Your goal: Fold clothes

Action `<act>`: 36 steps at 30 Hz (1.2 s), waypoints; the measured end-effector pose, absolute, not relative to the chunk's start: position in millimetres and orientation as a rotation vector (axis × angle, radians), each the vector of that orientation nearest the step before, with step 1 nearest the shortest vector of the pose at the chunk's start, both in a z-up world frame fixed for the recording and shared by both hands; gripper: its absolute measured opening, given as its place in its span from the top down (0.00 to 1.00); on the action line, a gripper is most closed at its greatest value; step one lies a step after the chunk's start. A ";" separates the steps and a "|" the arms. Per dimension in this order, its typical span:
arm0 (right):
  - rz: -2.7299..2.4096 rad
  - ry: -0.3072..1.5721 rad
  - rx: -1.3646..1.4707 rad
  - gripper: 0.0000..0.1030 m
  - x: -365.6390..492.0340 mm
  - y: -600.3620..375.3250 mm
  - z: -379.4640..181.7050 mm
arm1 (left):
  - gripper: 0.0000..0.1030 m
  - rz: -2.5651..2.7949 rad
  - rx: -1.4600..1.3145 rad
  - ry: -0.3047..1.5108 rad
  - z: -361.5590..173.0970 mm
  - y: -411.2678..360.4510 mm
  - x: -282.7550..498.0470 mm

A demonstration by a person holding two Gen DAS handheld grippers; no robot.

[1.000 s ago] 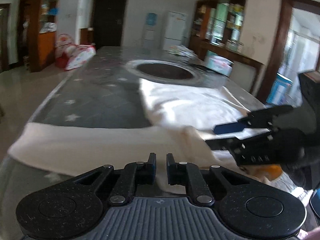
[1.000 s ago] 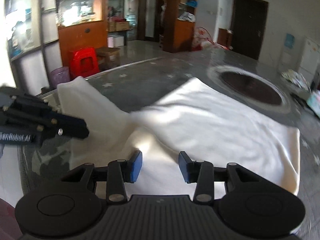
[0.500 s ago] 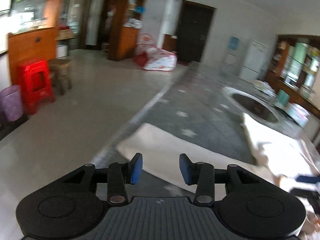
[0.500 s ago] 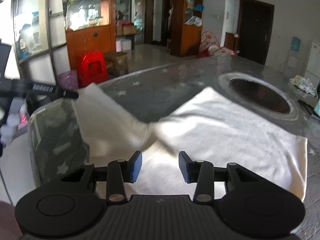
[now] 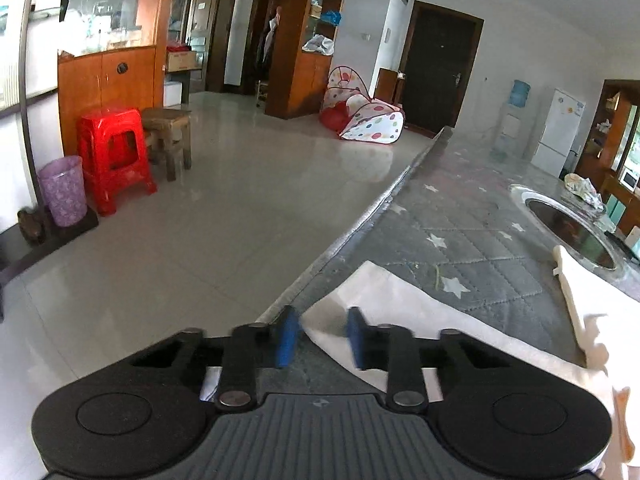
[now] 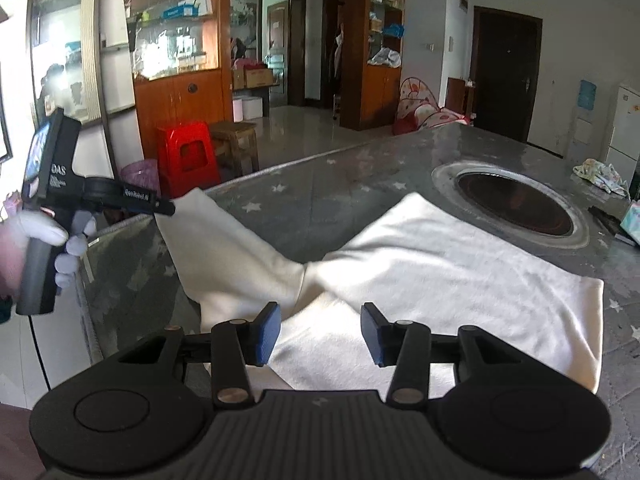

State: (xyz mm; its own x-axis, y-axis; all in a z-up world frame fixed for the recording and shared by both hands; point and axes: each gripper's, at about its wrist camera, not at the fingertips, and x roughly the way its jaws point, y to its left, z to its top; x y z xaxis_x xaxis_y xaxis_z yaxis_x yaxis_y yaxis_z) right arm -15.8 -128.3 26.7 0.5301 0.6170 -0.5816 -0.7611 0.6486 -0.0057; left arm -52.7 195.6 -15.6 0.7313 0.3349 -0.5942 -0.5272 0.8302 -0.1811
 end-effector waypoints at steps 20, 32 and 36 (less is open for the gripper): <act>0.600 0.562 -0.036 0.57 -8.5 -220.0 31.0 | 0.94 -0.293 -0.428 0.471 85.6 35.6 -14.6; 0.459 0.618 0.113 0.57 -0.7 -278.7 17.1 | 0.93 -0.525 -0.390 0.582 52.3 -41.1 16.4; 0.483 0.639 0.133 0.58 2.0 -279.6 16.7 | 0.89 -0.462 -0.290 0.560 53.1 -31.7 6.0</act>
